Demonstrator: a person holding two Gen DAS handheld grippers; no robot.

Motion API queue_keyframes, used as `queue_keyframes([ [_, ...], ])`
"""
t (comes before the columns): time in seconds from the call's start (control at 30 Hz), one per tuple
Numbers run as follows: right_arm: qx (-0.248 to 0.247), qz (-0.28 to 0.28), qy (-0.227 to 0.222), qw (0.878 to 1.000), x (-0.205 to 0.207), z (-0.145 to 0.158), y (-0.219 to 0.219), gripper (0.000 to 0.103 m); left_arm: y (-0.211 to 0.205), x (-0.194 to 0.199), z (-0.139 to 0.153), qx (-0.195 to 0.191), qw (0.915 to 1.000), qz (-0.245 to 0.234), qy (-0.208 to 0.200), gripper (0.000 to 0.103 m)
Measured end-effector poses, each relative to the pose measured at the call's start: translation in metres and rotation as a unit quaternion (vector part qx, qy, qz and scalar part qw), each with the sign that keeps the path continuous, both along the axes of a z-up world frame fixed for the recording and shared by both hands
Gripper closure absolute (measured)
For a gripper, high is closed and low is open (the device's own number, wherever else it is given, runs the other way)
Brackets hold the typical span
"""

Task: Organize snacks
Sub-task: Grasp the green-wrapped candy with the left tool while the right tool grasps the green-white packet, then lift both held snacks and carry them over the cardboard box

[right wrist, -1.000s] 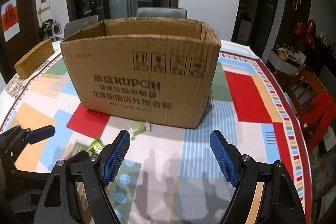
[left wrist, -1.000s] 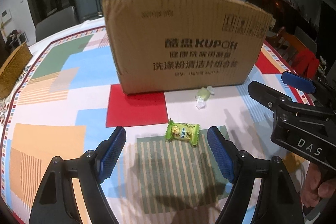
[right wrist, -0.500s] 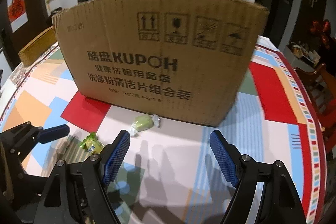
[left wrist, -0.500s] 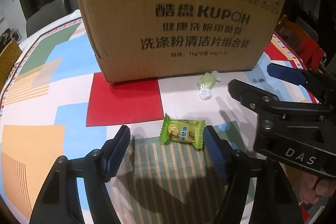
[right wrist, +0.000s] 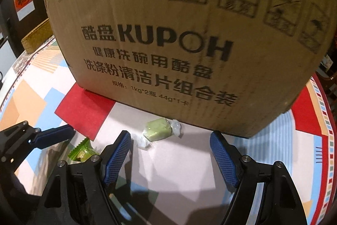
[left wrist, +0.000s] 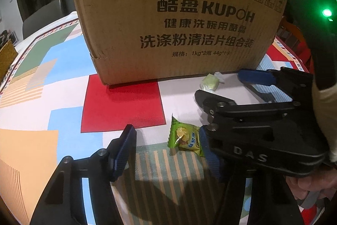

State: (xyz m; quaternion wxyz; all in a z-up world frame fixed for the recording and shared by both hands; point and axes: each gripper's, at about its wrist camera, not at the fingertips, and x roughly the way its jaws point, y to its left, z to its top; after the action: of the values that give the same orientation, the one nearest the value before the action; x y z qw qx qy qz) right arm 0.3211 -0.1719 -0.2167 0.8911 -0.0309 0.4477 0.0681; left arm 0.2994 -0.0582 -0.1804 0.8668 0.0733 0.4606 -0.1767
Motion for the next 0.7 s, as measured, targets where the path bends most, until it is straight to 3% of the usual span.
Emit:
queue_keyframes([
  [0.23,0.002,-0.005,-0.005,1.0,0.0,-0.003,0.007,0.035,0.007,-0.002,0.002,-0.004,1.0,0.003,-0.004,0.059],
  [0.33,0.002,-0.001,-0.006,1.0,0.0,0.0,0.016,0.048,0.009,-0.003,0.004,-0.005,1.0,0.001,-0.006,0.067],
  [0.4,0.002,0.003,-0.006,1.0,-0.001,0.002,0.021,0.062,0.01,-0.003,0.004,-0.007,1.0,0.001,-0.004,0.072],
  [0.5,0.005,0.006,-0.005,1.0,-0.002,0.004,0.029,0.069,0.011,-0.004,0.006,-0.009,1.0,0.0,-0.002,0.08],
  [0.7,0.007,0.005,-0.006,1.0,-0.009,0.008,0.032,0.072,0.012,-0.006,0.008,-0.006,1.0,0.001,-0.002,0.082],
])
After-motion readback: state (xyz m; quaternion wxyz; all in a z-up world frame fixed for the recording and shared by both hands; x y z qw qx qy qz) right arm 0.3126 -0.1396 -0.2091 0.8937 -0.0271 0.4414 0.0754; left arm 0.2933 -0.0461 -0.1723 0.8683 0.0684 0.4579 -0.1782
